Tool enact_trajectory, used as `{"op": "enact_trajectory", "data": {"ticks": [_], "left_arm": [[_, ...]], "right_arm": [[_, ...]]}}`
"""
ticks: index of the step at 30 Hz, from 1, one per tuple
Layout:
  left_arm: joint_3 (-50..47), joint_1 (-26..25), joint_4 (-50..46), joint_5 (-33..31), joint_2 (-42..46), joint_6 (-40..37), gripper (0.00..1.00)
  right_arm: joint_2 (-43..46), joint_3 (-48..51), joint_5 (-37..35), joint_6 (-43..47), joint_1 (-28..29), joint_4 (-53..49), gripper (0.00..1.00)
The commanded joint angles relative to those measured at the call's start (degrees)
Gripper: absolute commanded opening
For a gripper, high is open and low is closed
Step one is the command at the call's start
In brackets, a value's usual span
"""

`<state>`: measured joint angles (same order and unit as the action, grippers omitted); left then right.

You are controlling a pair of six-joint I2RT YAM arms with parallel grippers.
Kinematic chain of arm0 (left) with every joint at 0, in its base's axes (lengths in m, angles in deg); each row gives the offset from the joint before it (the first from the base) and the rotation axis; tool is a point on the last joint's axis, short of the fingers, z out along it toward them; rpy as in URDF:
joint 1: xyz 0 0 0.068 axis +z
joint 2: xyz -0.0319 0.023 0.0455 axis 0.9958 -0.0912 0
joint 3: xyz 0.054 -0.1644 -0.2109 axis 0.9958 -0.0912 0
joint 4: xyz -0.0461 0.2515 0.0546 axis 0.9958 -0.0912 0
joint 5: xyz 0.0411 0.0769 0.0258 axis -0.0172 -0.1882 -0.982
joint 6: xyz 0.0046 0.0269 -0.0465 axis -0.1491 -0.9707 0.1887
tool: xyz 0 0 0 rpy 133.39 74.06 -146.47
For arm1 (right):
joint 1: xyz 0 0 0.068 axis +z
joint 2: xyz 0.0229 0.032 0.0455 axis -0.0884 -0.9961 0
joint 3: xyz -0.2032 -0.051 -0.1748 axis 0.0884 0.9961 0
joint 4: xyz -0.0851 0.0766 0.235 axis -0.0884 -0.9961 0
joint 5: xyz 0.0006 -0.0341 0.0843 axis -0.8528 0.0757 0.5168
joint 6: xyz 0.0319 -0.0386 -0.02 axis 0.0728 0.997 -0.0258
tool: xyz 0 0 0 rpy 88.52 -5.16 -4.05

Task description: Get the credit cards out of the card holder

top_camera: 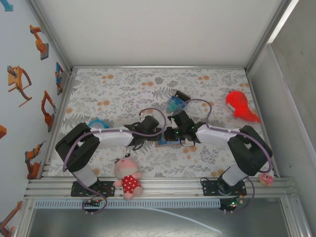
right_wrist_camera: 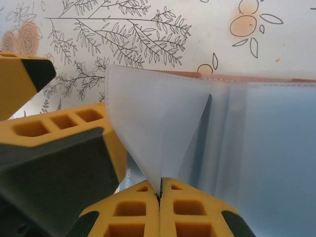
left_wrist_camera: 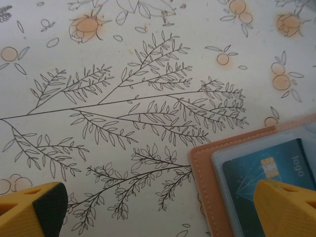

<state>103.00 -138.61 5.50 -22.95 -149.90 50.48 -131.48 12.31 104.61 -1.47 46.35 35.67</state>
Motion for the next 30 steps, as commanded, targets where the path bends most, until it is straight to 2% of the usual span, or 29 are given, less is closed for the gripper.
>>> {"op": "enact_trajectory", "data": {"ticks": [1, 11, 25, 30], "left_arm": [[2.15, -0.76, -3.30, -1.17, -1.93, -1.72, 0.97], [2.92, -1.62, -8.84, -4.60, -4.17, -1.00, 0.97], [2.88, -1.61, -11.01, -5.80, -2.89, 0.34, 0.97], [2.03, -1.62, -11.03, -6.09, -1.47, 1.33, 0.97]], "right_arm": [[1.25, 0.68, 0.80, -0.99, -0.50, 1.43, 0.03], [2.41, 1.46, -0.52, -1.85, -1.09, 0.62, 0.04], [10.22, 7.04, -9.40, -2.58, -4.72, -4.30, 0.20], [11.68, 7.62, -11.14, -2.21, -7.04, -7.90, 0.22]]}}
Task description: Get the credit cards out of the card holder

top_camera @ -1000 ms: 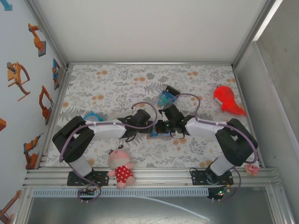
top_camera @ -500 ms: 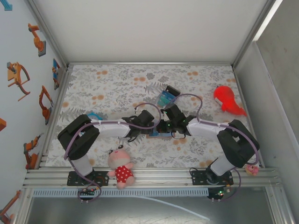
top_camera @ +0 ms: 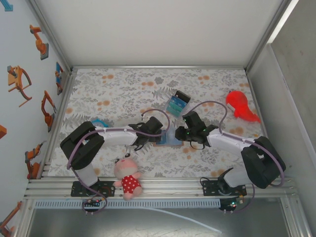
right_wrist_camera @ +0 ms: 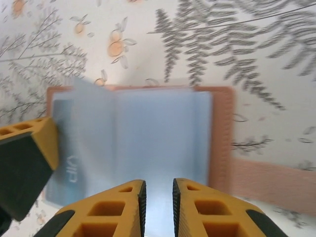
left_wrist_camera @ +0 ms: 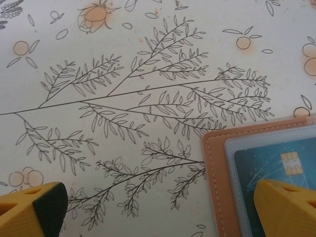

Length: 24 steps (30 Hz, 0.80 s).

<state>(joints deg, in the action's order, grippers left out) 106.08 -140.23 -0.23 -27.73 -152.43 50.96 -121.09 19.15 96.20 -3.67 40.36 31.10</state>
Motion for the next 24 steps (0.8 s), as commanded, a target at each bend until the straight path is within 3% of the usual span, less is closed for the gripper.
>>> {"op": "enact_trajectory", "data": {"ticks": [1, 15, 24], "left_arm": [[-1.24, -0.02, -5.34, -1.32, 1.23, 1.11, 0.97], [0.36, -1.78, -4.39, -1.10, 1.77, 2.15, 0.97], [3.93, -2.55, -3.19, 0.08, 1.48, 0.19, 0.97]], "right_arm": [[1.54, 0.86, -2.99, 0.06, -1.49, -4.03, 0.22], [6.61, -1.58, -3.09, 2.67, -2.59, -8.79, 0.23], [5.11, 0.71, 10.45, -1.39, -2.59, 4.35, 0.22]]}}
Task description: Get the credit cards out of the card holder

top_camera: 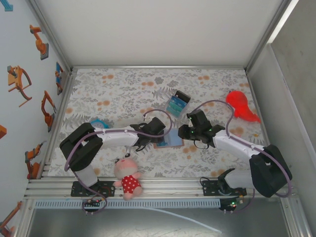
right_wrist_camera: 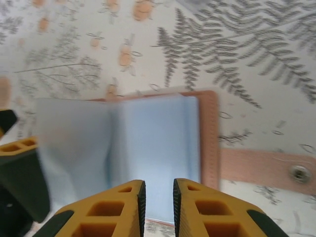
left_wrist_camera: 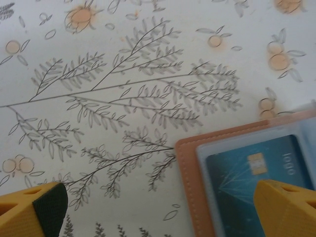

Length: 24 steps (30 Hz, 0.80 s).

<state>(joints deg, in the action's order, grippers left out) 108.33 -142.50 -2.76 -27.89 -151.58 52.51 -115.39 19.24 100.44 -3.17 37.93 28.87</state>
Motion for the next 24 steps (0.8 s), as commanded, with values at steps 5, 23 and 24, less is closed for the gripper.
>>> {"op": "enact_trajectory", "data": {"ticks": [5, 23, 24], "left_arm": [[3.53, -0.26, -0.04, 0.78, -0.63, -1.87, 0.97], [13.45, -0.75, -0.09, 5.33, -9.96, -6.58, 0.97], [14.49, -0.92, -0.78, 5.05, -10.87, -6.93, 0.97]], "right_arm": [[-1.35, 2.34, 8.41, -2.65, -0.08, 11.30, 0.22], [14.80, 0.87, -19.06, -0.25, -0.17, -11.47, 0.29], [15.46, 0.87, -19.63, -0.25, -0.17, -11.88, 0.29]]}}
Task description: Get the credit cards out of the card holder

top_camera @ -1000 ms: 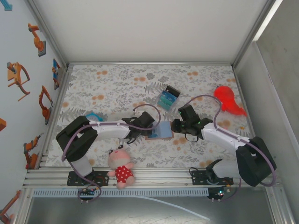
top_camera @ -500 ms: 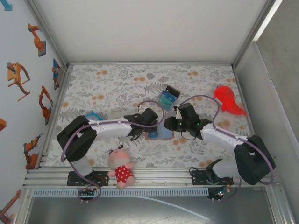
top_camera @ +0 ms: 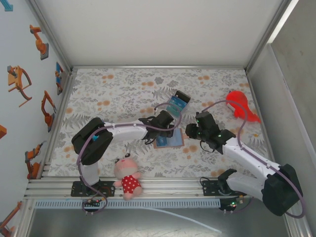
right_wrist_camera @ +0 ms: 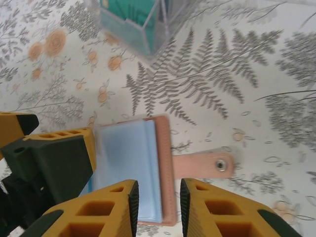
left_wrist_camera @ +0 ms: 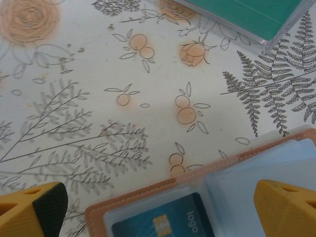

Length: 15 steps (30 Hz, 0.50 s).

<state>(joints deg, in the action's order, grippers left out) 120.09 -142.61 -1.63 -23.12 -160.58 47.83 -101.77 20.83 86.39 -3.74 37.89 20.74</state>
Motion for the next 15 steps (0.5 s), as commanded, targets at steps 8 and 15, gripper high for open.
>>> {"op": "enact_trajectory", "data": {"ticks": [8, 15], "left_arm": [[6.30, -2.42, -5.36, -3.70, -4.25, -3.42, 0.97], [2.64, -2.27, -5.89, -9.06, 2.69, -0.76, 0.97]], "right_arm": [[3.25, -0.73, -7.69, 0.41, -0.19, -4.40, 0.32], [1.25, -0.54, -2.45, 0.79, -0.12, -1.51, 0.30]]}}
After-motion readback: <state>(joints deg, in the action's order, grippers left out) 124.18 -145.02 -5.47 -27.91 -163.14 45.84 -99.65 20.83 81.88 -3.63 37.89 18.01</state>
